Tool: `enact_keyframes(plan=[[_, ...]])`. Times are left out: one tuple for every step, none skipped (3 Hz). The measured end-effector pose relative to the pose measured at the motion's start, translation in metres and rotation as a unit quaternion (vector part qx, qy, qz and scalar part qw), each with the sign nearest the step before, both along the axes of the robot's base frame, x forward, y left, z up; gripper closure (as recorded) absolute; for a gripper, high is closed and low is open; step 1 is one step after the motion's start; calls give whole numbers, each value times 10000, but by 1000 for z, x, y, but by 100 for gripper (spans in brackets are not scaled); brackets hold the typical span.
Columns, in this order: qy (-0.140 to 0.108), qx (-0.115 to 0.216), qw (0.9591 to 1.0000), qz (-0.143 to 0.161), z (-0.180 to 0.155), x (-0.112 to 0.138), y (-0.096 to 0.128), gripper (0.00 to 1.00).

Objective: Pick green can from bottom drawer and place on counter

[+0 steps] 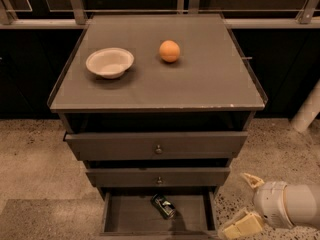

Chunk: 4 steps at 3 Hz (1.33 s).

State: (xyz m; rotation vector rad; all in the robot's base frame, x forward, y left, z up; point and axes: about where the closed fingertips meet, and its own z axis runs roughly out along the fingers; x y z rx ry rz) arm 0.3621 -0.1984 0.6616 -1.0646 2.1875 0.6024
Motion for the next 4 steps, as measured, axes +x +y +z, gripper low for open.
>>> enact_keyframes(plan=[[-240,159,9991,-317,-40,-7,-1,0],[-628,194,9963,-562,-90,8,-2,0],[-786,198,9941,-726,-128,32,-7,0],[-760,240,9939,-766,-135,32,-6,0]])
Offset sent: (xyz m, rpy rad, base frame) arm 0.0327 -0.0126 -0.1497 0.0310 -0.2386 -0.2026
